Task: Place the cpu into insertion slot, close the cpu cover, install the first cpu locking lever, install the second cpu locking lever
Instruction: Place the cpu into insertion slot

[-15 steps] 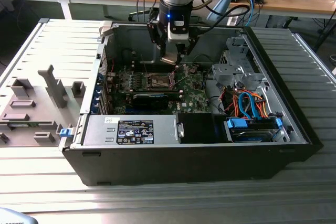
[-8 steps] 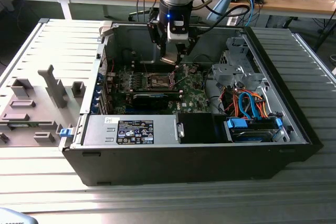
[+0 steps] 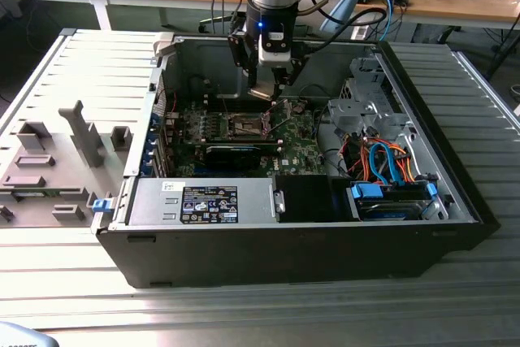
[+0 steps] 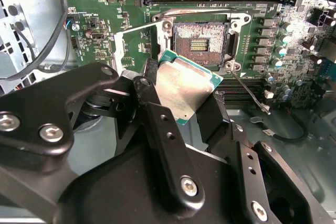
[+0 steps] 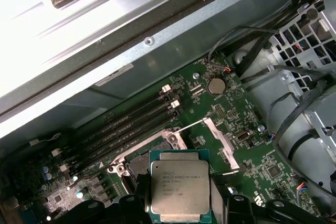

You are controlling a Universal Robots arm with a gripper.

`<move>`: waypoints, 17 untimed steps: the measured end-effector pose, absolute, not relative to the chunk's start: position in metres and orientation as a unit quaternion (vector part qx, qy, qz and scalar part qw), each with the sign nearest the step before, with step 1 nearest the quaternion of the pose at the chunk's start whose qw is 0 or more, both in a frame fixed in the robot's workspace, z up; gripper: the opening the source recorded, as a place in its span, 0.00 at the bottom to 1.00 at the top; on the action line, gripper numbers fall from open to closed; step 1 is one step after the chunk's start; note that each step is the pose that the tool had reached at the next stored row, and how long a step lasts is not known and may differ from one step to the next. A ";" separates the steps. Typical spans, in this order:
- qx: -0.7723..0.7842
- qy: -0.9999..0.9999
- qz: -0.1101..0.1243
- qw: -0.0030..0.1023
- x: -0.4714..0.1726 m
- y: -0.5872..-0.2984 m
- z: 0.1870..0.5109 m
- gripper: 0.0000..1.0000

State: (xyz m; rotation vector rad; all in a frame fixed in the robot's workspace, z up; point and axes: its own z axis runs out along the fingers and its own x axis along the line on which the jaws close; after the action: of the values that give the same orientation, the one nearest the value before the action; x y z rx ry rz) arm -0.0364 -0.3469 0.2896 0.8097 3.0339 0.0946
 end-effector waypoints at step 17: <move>0.265 0.964 0.030 0.000 -0.036 -0.347 0.290 0.55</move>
State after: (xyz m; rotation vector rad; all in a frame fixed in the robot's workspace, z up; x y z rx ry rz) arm -0.0364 -0.3469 0.2896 0.8316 3.0275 0.0946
